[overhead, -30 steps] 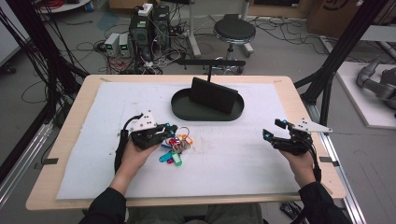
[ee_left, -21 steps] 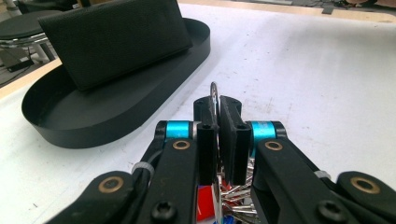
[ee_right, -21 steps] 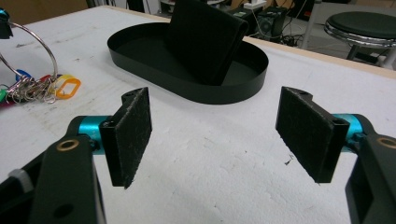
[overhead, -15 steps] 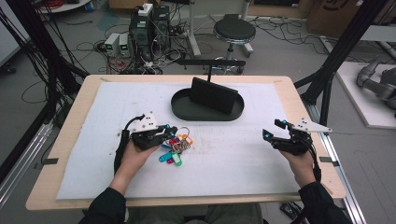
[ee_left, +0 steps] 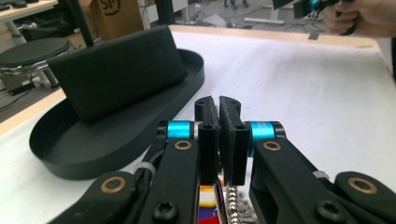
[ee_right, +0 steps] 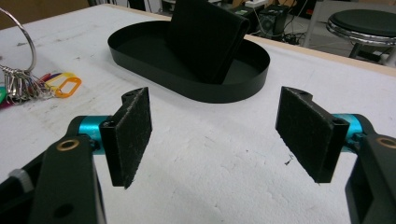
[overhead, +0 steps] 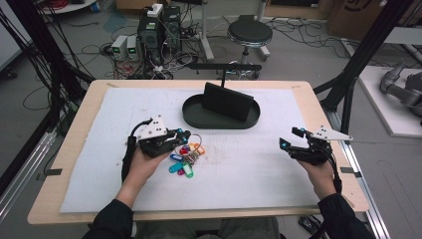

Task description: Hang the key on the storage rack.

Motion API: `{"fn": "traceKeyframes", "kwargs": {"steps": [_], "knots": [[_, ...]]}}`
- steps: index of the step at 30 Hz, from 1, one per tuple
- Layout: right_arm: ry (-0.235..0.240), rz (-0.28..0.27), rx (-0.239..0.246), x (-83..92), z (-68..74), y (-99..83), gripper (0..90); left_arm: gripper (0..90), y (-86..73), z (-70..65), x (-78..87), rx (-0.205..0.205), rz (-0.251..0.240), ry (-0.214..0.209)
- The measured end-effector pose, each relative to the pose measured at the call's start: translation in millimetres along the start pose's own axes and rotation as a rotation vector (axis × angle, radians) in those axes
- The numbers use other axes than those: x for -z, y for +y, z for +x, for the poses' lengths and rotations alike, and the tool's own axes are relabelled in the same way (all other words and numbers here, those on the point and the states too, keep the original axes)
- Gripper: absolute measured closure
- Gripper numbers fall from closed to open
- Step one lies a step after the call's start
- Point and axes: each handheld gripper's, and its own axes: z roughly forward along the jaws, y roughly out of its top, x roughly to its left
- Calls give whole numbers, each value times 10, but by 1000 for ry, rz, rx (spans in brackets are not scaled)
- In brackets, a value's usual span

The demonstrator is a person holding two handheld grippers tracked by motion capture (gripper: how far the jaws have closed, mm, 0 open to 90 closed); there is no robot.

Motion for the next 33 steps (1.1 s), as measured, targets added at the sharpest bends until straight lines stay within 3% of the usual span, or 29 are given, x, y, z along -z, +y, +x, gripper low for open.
{"fn": "traceKeyframes", "kwargs": {"steps": [13, 33], "knots": [[2, 8, -4, -19, -3, 0, 274, 861, 156, -17, -4, -24, -26, -1], [3, 6, -2, -20, -7, 0, 274, 861, 505, 92, 77, -42, -70, 26]]}}
